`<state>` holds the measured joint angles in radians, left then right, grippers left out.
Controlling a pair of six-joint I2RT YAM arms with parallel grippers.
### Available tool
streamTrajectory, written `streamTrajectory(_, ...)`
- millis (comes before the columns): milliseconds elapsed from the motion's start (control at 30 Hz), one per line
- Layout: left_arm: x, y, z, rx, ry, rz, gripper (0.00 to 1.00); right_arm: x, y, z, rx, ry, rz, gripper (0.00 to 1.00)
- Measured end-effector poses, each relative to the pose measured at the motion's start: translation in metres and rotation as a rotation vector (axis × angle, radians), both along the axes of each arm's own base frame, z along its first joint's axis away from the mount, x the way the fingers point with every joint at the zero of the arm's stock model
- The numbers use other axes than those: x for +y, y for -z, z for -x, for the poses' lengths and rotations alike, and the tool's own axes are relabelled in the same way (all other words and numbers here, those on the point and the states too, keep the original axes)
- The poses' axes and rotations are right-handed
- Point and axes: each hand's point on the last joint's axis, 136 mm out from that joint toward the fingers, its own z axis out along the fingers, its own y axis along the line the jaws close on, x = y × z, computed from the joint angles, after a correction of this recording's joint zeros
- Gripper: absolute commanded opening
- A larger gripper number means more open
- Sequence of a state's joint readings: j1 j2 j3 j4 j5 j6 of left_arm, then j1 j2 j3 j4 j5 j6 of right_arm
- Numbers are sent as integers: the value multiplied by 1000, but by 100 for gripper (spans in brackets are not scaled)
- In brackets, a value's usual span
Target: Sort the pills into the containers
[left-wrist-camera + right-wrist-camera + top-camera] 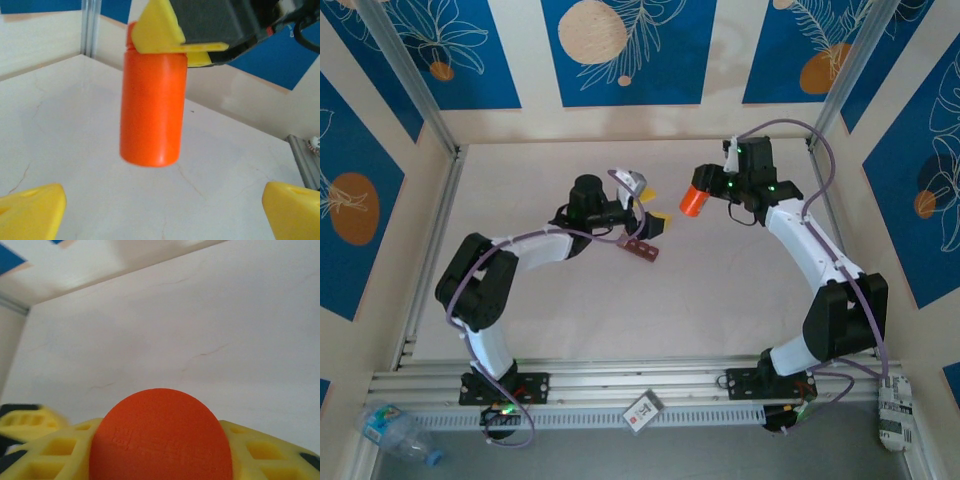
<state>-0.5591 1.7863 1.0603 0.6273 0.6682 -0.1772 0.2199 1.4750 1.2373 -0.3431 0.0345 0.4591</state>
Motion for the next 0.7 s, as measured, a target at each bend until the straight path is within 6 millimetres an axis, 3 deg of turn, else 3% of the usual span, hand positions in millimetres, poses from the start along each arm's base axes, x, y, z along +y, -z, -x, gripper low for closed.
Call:
streamTrajectory(200,19,-10,-18,-16,-116,-13,100,-33,45,2,-16,101,133,28)
streamTrajectory(400,36,-8,-32,-18,-218,-60,100,-52,77,5,-39,166,227,27)
streamTrajectory(700,53,15,-43,5,-330,-186,100,-49,96,11,-65,216,326,31)
